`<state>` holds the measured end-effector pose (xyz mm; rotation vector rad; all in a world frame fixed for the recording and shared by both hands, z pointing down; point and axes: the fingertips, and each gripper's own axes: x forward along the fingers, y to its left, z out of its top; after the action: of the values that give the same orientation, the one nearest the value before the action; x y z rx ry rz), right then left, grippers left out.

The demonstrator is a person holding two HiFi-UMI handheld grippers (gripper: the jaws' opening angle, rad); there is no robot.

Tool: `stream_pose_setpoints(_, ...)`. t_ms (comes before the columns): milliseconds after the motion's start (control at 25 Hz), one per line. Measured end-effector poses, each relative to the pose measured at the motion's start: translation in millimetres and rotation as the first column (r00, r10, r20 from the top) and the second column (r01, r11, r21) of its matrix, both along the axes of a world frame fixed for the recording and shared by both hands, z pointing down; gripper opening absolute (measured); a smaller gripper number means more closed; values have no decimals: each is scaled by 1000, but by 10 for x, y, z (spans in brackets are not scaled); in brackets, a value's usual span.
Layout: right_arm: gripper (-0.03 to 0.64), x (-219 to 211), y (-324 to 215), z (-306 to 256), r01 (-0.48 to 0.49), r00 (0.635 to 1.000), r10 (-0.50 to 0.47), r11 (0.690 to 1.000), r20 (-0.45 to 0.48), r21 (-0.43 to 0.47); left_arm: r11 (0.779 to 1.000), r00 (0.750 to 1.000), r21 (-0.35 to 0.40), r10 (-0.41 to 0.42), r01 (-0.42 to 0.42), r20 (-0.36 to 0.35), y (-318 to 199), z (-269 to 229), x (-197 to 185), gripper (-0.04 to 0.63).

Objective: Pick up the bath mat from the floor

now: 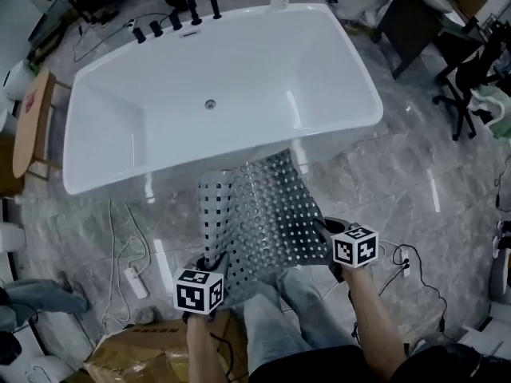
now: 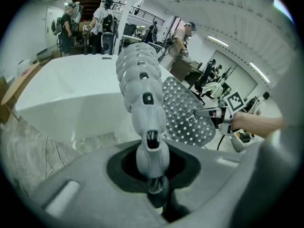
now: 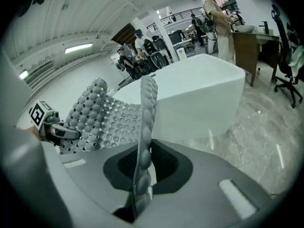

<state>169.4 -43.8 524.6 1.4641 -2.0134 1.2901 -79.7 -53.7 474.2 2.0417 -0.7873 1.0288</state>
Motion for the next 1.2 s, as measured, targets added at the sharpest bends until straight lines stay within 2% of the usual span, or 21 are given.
stream_pose_setpoints(160,25,80,38,-506,-19,1000,18,998,25,56,998,1000,59,17,-18,15,81,-499,140,49)
stream_pose_setpoints(280,25,129,-32,-946,-19,1000,17,991,19,131,991,1000,128,27,-28,10,30,-902,275,52)
stream_pose_setpoints(440,24,338,-168,-1599,-45,999,50,972,-15,232,973,1000,230,23,-20,-8,-112,-1480,499,51)
stream_pose_setpoints(600,25,401,-345,-2142,-128,992,123,938,34,323,951,999,308,-8,21,-42,-406,-1939,705,51)
stream_pose_setpoints(720,25,374,-470,-2523,-108,994,112,919,12,378,933,998,359,-10,33,-67,-507,-2280,817,49)
stream_pose_setpoints(920,25,534,-645,-3250,-49,995,88,865,-56,499,875,992,479,-19,75,-121,-675,-2889,1018,49)
stream_pose_setpoints(1080,24,577,-687,-3821,-24,993,88,801,-77,599,819,985,563,-20,113,-170,-719,-3363,1047,48)
stream_pose_setpoints(1200,23,581,-693,-4280,2,992,84,738,-95,675,764,978,626,-29,156,-208,-741,-3747,1042,49)
